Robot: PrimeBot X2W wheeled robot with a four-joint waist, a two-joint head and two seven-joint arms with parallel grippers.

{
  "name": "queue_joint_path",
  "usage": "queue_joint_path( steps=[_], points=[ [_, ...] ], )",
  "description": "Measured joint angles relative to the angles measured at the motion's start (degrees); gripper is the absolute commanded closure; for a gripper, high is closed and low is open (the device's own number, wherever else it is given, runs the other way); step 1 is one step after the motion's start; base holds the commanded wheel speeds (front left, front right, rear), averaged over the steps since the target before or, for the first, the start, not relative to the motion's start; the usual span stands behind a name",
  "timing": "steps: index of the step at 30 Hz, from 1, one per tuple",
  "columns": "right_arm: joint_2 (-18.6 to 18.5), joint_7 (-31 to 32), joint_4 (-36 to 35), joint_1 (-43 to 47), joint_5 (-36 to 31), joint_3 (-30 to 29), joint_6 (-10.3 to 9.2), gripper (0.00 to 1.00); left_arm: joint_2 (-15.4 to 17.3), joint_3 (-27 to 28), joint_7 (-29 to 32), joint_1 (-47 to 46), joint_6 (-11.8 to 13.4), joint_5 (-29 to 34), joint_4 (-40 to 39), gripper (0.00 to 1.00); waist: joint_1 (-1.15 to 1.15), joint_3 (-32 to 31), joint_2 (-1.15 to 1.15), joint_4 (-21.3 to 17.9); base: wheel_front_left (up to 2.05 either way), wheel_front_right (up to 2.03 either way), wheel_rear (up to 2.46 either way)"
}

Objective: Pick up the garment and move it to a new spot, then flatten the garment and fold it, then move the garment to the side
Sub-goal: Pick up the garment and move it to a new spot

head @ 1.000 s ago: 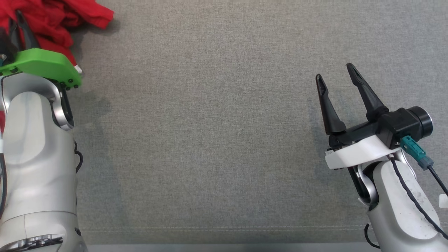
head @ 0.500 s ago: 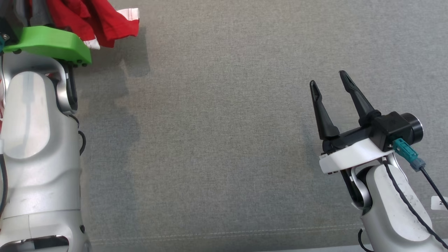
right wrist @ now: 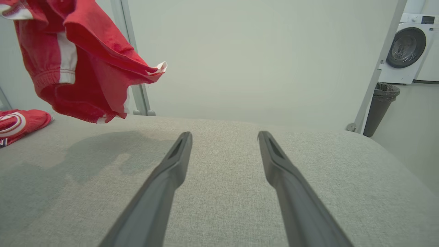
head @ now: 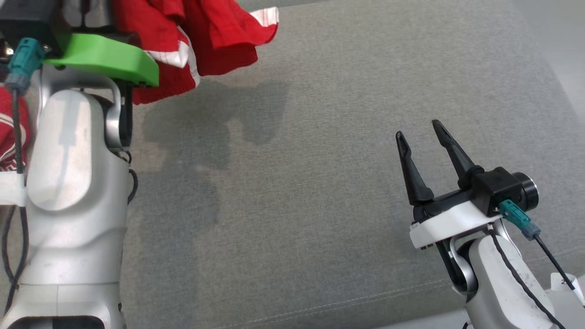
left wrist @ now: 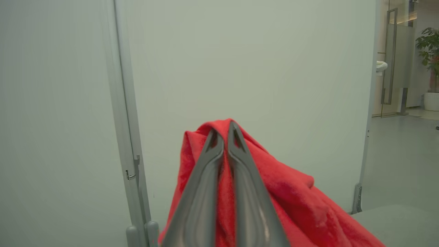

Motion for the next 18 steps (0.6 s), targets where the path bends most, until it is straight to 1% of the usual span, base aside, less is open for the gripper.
queue_joint_path(
  steps=[2, 5, 6, 8, 13, 16, 18],
  points=[
    [0.0, 0.0, 0.2, 0.5, 0.0, 0.1, -0.45, 0.00, 0.0, -2.1, -0.2, 1.1, -0.2, -1.5, -0.3, 1.00, 0.00, -0.6, 0.00, -1.3, 0.00, 0.00, 0.00],
    [0.1, 0.0, 0.3, 1.4, 0.5, 0.2, -0.46, 0.00, 0.0, -5.0, -0.2, 3.3, -0.2, -2.6, -0.3, 1.00, 0.00, -1.5, 0.00, -3.3, 0.00, 0.00, 0.00],
    [0.1, 0.0, 0.4, 1.8, 0.5, 0.3, -0.47, 0.00, 0.0, -7.0, -0.2, 4.9, -0.2, -3.5, -0.1, 1.00, 0.00, -2.1, 0.00, -4.7, 0.00, 0.00, 0.00],
    [0.1, 0.0, 0.4, 2.1, 0.5, 0.3, -0.48, 0.00, 0.0, -8.0, -0.2, 5.8, 0.0, -4.1, 0.2, 1.00, 0.00, -2.3, 0.00, -5.3, 0.00, 0.00, 0.00],
    [0.1, 0.0, 0.2, 2.7, 0.9, 0.2, -0.52, 0.00, 0.1, -11.6, -0.2, 10.0, 1.3, -5.0, 1.5, 1.00, 0.00, -3.3, 0.00, -8.1, 0.00, 0.00, 0.00],
    [0.1, 0.0, -0.2, 3.6, 1.1, -0.5, -1.45, 0.00, 0.1, -13.7, -0.2, 11.6, 2.4, -5.7, 2.3, 1.00, 0.00, -3.8, 0.00, -9.2, 0.00, 0.00, 0.00],
    [0.2, 0.0, -0.3, 3.9, 1.2, -0.7, -1.45, 0.00, 0.1, -14.5, -0.2, 12.8, 3.2, -5.9, 2.8, 1.00, 0.00, -4.0, 0.00, -9.5, 0.00, 0.00, 0.00]
  ],
)
